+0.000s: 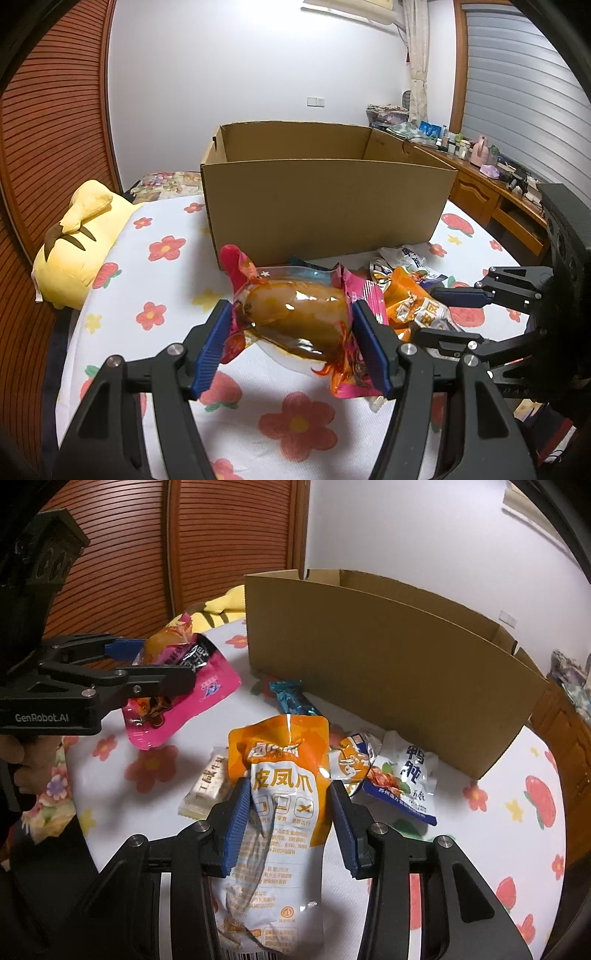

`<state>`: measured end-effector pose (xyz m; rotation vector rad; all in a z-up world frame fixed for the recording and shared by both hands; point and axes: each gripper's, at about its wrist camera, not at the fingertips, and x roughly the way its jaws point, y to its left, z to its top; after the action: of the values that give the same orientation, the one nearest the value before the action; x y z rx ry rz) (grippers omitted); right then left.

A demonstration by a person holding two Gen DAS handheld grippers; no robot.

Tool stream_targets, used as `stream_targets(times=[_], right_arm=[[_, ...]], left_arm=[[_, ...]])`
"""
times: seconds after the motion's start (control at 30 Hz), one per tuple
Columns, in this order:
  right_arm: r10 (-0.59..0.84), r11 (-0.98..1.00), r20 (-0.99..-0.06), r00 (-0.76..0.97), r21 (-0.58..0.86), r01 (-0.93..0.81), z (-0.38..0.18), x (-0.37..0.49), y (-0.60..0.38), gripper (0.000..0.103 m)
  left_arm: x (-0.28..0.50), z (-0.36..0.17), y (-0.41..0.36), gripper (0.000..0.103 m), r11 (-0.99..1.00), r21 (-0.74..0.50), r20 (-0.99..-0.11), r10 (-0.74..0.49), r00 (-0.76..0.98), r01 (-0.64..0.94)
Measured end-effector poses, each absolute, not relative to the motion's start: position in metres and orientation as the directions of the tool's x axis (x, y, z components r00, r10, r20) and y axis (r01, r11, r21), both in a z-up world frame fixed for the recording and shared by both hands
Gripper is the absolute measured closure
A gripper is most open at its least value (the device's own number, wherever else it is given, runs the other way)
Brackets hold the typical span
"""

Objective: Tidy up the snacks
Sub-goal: 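Grasp the orange chicken-feet pouch with the right tool while the left tool holds the candy, then carry both snacks over the cardboard box and open both tools to drop them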

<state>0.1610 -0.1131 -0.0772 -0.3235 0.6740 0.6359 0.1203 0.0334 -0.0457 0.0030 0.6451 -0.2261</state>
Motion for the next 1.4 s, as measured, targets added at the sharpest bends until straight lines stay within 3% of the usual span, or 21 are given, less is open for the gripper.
stream_targets(times=[0.8, 1.17, 1.4], right_arm=[[0.488, 0.795, -0.471, 0.735, -0.108, -0.597, -0.028, 0.144, -0.136, 0.060], [0.476, 0.802, -0.387, 0.789, -0.177, -0.571, 0.041, 0.178, -0.136, 0.060], [0.457, 0.812, -0.371, 0.809, -0.198, -0.549, 0.075, 0.229, -0.133, 0.060]], left_arm=[[0.129, -0.026, 0.027, 0.038, 0.969, -0.079, -0.563, -0.239, 0.791, 0.236], [0.159, 0.032, 0.011, 0.038, 0.959, -0.030, -0.485, -0.262, 0.834, 0.283], [0.198, 0.055, 0.000, 0.038, 0.956, 0.007, -0.480, -0.253, 0.840, 0.292]])
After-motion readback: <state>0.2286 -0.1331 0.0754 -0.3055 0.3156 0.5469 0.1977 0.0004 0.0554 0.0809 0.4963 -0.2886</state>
